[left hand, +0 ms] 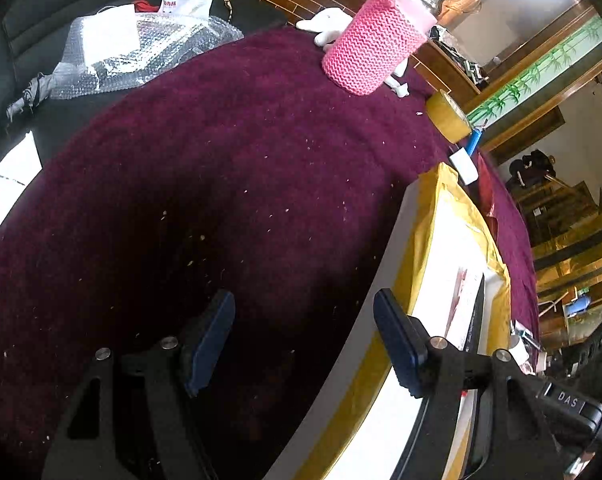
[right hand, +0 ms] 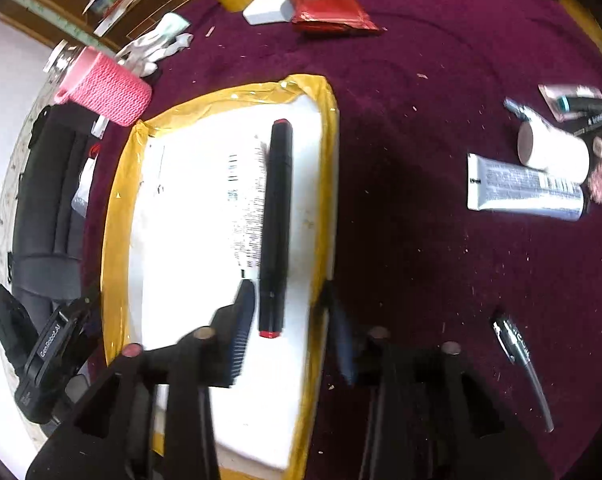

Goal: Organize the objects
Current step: 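Open both grippers to release the tube and marker in the tray, then grasp the thin black pen on the cloth with the left gripper, then grasp the white orange-capped bottle with the right gripper while the left gripper holds the pen, then carry the pen and bottle over the white tray and lower them in, then open both grippers and withdraw from the tray, then grasp the silver tube with the left gripper and lift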

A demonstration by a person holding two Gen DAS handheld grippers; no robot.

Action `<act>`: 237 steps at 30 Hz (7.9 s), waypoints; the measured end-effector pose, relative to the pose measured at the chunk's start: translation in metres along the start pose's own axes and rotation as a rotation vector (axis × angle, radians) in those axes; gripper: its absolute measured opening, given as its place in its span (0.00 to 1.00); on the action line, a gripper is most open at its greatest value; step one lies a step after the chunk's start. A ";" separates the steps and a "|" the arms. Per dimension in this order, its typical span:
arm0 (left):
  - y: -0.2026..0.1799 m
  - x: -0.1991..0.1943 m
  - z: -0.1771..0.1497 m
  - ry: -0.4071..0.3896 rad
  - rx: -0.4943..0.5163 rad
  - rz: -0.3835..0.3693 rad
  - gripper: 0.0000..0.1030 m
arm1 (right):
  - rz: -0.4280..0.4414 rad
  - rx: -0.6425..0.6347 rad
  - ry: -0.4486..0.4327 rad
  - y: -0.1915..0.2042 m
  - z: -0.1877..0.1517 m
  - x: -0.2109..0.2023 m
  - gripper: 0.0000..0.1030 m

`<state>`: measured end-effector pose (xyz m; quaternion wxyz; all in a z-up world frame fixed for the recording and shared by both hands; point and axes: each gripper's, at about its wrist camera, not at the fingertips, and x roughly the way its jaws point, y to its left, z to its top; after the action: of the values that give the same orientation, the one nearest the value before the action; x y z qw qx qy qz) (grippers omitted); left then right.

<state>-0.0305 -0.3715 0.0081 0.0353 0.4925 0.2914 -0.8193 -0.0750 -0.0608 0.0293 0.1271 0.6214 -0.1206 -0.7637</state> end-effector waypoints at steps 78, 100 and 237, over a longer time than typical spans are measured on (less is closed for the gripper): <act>-0.262 0.044 -0.208 0.144 0.562 0.052 0.06 | -0.319 -0.101 -0.232 -0.287 0.032 -0.134 0.88; -0.264 0.024 -0.200 0.151 0.489 -0.093 0.06 | -0.288 0.069 -0.174 -0.314 0.039 -0.107 0.27; -0.357 0.100 -0.186 0.519 0.583 -0.333 0.54 | -0.135 0.189 -0.160 -0.321 -0.028 -0.131 0.49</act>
<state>-0.0583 0.0422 0.0192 -0.3130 0.6180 0.1223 -0.7107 -0.0357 0.2847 0.0338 0.0062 0.5744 -0.1595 -0.8029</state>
